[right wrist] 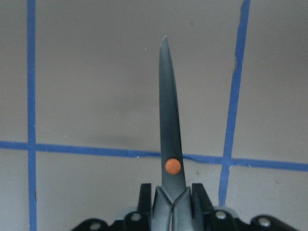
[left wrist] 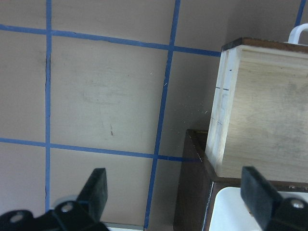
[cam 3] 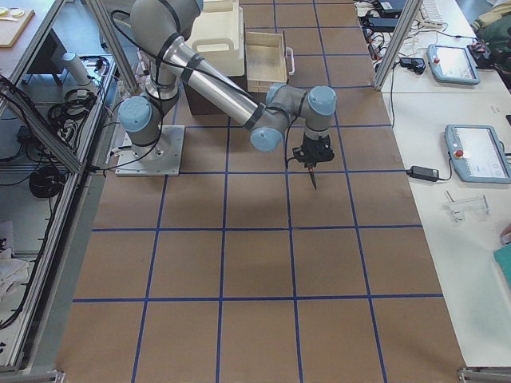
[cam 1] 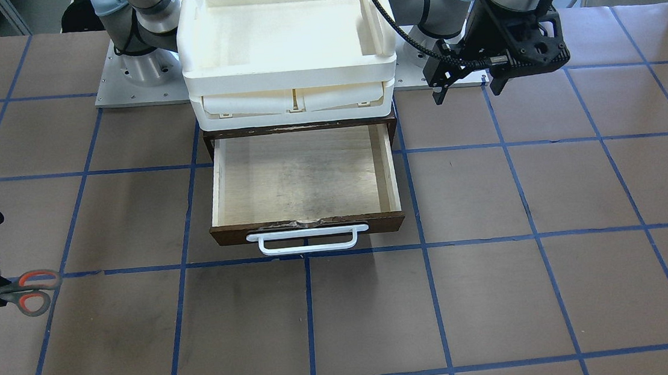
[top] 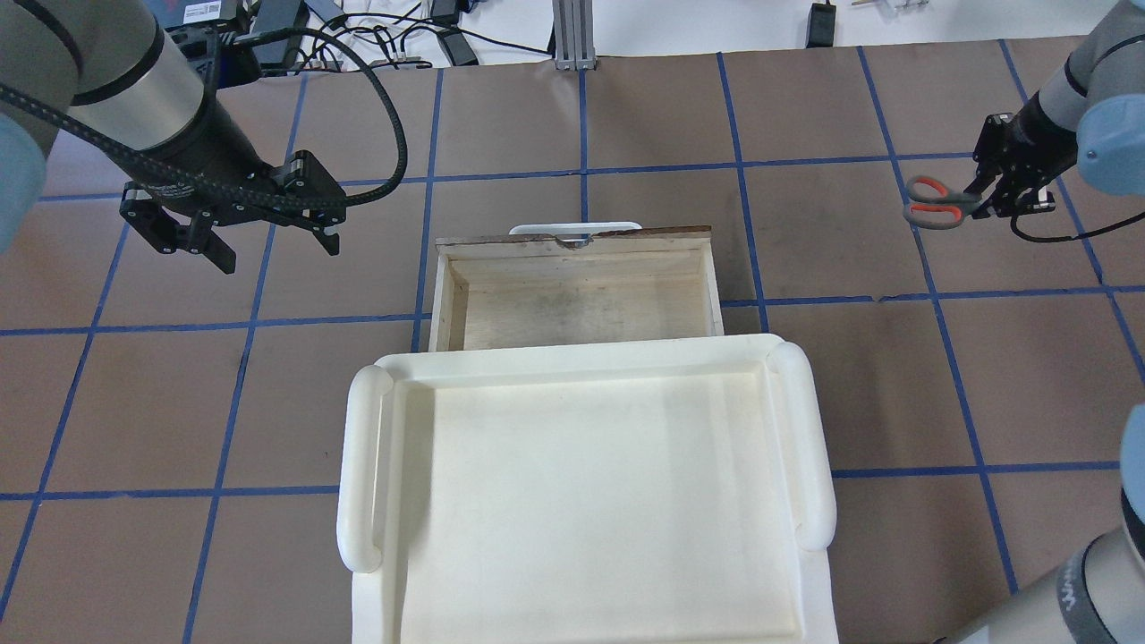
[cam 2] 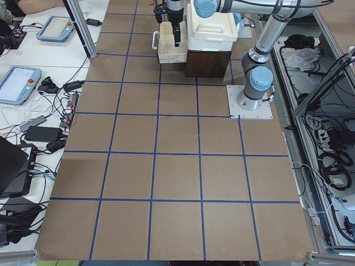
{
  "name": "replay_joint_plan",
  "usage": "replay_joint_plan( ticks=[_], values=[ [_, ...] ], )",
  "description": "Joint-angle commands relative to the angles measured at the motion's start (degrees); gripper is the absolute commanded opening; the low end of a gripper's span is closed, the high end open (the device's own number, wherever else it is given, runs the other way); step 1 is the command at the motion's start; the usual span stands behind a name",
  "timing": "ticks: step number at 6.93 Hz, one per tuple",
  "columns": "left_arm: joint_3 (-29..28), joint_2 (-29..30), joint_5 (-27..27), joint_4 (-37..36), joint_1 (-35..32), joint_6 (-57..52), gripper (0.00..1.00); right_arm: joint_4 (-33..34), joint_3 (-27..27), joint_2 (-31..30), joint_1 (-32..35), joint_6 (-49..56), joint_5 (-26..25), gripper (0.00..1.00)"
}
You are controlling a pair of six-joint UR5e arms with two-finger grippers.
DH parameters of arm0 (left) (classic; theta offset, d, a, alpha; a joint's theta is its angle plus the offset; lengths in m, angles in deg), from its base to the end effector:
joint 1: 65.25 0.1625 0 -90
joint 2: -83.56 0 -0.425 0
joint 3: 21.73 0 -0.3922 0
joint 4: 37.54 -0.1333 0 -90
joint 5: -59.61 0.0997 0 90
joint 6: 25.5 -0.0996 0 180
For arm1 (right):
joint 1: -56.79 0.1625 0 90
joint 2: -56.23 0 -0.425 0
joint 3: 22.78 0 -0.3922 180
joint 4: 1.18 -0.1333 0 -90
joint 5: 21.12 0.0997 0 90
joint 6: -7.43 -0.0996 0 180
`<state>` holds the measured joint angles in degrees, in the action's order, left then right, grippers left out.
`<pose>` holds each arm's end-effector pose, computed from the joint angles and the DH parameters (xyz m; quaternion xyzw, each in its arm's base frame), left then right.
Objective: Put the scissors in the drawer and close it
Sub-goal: 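Lift the scissors with the right gripper and carry them toward the drawer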
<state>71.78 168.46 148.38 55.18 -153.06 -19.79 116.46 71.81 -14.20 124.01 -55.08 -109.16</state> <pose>-0.1181 -0.4568 0.4952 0.0690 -0.9975 -0.0102 0.0104 -0.1085 -0.6114 0.3091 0.6767 0.7355 -0.0227 0.0264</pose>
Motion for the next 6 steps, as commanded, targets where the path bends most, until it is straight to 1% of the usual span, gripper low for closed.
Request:
replay_joint_plan(
  ticks=[1, 2, 4, 6],
  values=[
    [0.0, 0.0, 0.0, 0.0, 0.0, -0.09, 1.0, -6.59, -0.02, -5.83, 6.83, -7.58, 0.76, 0.0],
    [0.0, 0.09, 0.0, 0.0, 0.0, -0.09, 1.0, -7.5, 0.06, -8.3, 10.35, -12.24, 0.68, 0.0],
    [0.0, 0.0, 0.09, 0.0, 0.0, -0.09, 1.0, -9.87, -0.11, -10.77, 19.92, -22.6, 0.5, 0.0],
    [0.0, 0.0, 0.09, 0.0, 0.0, -0.09, 1.0, -8.92, -1.24, -10.52, 31.6, -36.65, 0.24, 0.0]
  ],
)
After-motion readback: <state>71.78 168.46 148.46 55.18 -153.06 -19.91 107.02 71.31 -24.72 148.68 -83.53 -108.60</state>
